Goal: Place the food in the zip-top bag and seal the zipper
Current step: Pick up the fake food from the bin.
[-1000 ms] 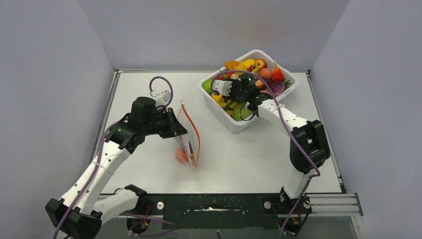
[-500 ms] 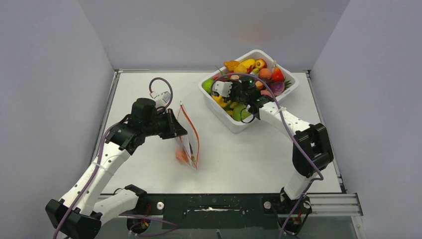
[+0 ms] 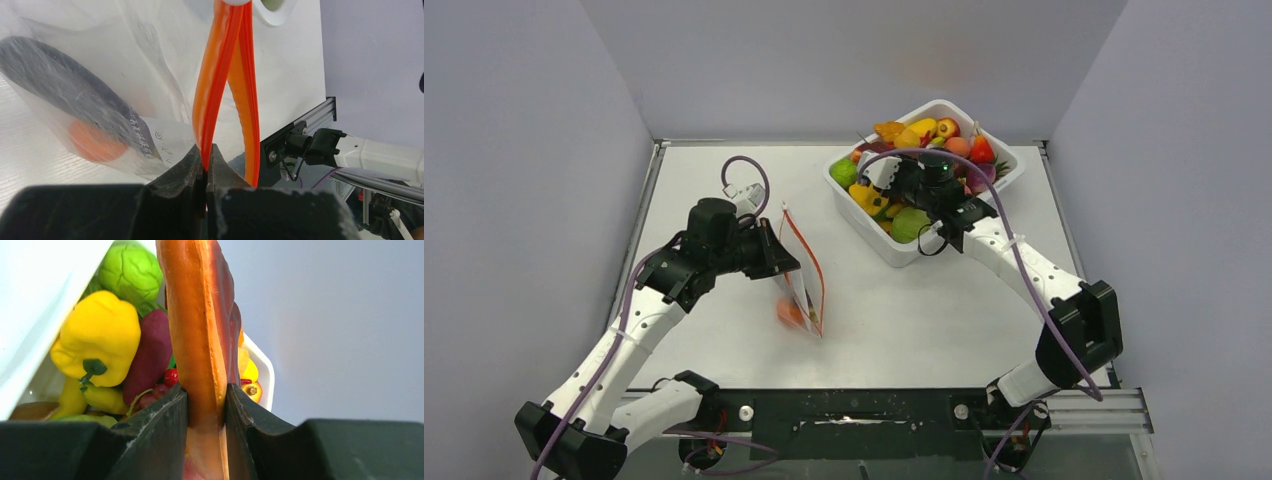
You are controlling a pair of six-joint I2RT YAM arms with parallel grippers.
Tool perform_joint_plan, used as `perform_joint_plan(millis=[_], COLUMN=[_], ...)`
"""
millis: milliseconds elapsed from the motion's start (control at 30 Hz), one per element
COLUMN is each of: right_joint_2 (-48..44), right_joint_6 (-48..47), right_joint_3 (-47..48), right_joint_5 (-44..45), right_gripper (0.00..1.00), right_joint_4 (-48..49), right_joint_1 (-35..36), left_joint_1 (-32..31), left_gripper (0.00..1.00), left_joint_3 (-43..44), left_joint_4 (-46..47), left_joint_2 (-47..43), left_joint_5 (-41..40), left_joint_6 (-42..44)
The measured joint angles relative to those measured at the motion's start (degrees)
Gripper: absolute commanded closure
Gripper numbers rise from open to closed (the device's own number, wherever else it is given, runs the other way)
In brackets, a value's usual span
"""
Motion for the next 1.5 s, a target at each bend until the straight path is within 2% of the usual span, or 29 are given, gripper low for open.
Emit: perform_joint_plan(millis=[300, 633, 867, 1100, 1500], right_joint_2=[-9.4, -22.9, -32.0, -37.5, -36.7], right_joint_6=[16.2, 35.4, 49.5, 62.9, 77.6], right_joint_3=[-1.0, -6.6, -8.7, -15.5, -21.9], right_joint_5=[0.1, 0.4, -1.0, -4.5, -5.0], right_gripper=[0.91, 0.92, 0.92, 0.93, 0.92], right_joint_4=[0.7, 1.2, 2.6, 14.2, 30.3], right_joint_1=[1.2, 7.0, 7.8, 10.2, 11.0], left_joint_1=[0.0, 0.0, 0.0, 0.1, 0.4], left_gripper=[1.0, 1.0, 1.0, 1.0, 1.0], left_joint_3=[0.0, 0.0, -1.5, -1.8, -1.8], left_joint_4=[1.7, 3.4, 8.9, 11.6, 12.8], left_joint_2=[0.0, 0.8, 0.7, 1.2, 3.3], left_joint_5=[-1.3, -1.5, -1.4, -1.1, -0.7], left_joint_6=[0.0, -0.7, -1.6, -3.3, -6.6])
